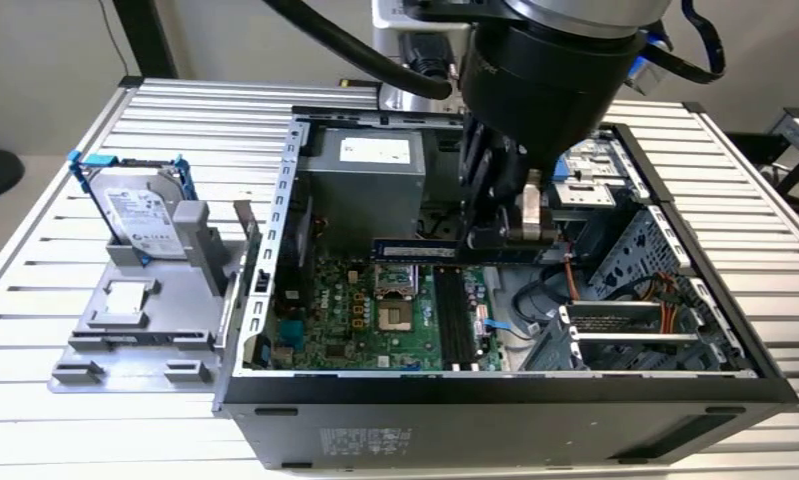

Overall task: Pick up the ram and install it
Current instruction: 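Pick up the ram and move it above insertion slot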

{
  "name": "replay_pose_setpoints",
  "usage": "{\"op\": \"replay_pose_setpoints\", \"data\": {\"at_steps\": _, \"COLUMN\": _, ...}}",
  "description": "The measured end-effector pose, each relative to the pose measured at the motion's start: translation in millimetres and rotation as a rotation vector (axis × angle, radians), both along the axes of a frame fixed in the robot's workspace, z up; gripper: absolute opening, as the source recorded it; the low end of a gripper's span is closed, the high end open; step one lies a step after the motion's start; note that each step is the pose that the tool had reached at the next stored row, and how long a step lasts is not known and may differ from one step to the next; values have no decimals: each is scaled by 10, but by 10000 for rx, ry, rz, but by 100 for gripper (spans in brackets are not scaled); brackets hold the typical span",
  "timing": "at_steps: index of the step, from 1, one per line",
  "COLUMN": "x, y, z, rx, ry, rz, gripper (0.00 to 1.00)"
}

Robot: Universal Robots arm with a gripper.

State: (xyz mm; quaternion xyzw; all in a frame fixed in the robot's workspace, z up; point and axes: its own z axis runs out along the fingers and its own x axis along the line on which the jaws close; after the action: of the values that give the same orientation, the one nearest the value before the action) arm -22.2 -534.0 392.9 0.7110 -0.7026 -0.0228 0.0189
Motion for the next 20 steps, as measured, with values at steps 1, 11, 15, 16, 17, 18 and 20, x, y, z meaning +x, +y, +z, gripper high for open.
{"op": "replay_pose_setpoints", "data": {"at_steps": 1, "x": 18, "y": 0, "z": 0, "rx": 0, "ry": -3, "rz": 0, "gripper": 0}}
{"op": "replay_pose_setpoints", "data": {"at_steps": 11, "x": 120, "y": 2, "z": -13, "rx": -29, "ry": -275, "rz": -160, "gripper": 0}}
{"op": "replay_pose_setpoints", "data": {"at_steps": 15, "x": 153, "y": 35, "z": -16, "rx": -33, "ry": -275, "rz": -340, "gripper": 0}}
{"op": "replay_pose_setpoints", "data": {"at_steps": 16, "x": 157, "y": 48, "z": -15, "rx": -35, "ry": -275, "rz": -363, "gripper": 0}}
{"op": "replay_pose_setpoints", "data": {"at_steps": 17, "x": 164, "y": 63, "z": -16, "rx": -36, "ry": -275, "rz": -389, "gripper": 0}}
{"op": "replay_pose_setpoints", "data": {"at_steps": 18, "x": 170, "y": 76, "z": -16, "rx": -37, "ry": -274, "rz": -410, "gripper": 0}}
{"op": "replay_pose_setpoints", "data": {"at_steps": 20, "x": 176, "y": 89, "z": -16, "rx": -39, "ry": -274, "rz": -430, "gripper": 0}}
